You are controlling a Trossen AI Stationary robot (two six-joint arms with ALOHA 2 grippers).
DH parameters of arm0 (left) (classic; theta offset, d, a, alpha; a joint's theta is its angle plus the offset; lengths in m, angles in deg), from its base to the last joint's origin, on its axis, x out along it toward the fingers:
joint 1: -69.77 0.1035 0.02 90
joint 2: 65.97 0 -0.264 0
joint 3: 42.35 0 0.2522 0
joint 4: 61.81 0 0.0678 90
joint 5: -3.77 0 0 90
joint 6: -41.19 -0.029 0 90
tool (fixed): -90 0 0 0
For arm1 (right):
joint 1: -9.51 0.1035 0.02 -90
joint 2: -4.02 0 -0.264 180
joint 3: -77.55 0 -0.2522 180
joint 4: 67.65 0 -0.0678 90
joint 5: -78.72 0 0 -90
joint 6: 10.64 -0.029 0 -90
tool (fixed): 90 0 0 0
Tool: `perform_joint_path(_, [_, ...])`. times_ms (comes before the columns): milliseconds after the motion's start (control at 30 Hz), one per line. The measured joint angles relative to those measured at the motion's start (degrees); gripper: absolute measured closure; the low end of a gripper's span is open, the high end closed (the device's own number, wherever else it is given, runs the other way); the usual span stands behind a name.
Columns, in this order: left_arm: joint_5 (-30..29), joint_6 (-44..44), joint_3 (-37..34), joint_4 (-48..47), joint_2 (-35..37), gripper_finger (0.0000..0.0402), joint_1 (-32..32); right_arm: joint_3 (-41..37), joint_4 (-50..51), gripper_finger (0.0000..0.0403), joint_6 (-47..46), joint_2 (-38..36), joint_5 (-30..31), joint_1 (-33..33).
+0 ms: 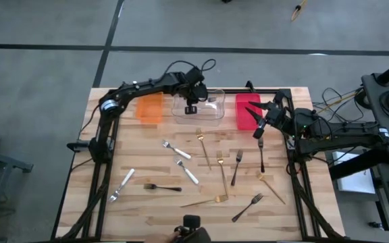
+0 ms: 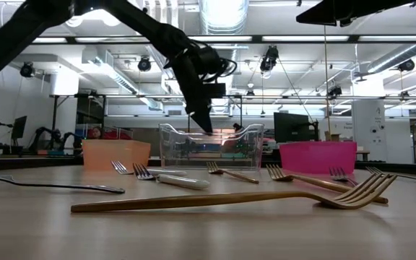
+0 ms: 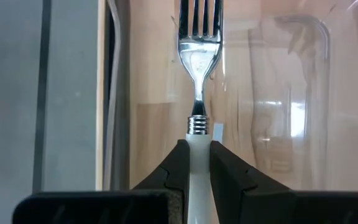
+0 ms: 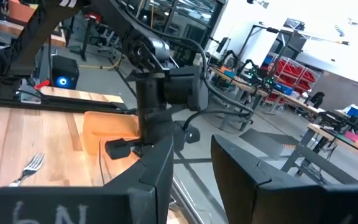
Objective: Sort silverware by color (type)
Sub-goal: Put the white fork into the transparent bin
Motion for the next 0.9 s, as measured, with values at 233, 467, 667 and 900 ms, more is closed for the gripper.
perform_joint_path(233, [-0.02,1.37,-0.02,0.27,-2.01,0.0377,0.02,0.00,0.07,0.0303,0.00,0.00,0.04,0.00])
perform_joint_path(467, [-0.02,3.00,-0.02,0.56,-3.47,0.0377,0.02,0.00,0.09,0.0303,-0.11,0.00,0.04,0.00])
perform_joint_path(667, [-0.02,5.38,-0.02,0.72,-4.00,0.0377,0.02,0.00,0.12,0.0303,-0.14,0.00,0.04,0.00])
perform_joint_path(900, [-0.02,5.92,-0.04,0.71,-4.90,0.0377,0.02,0.00,0.62,0.0303,-0.07,0.00,0.04,0.00])
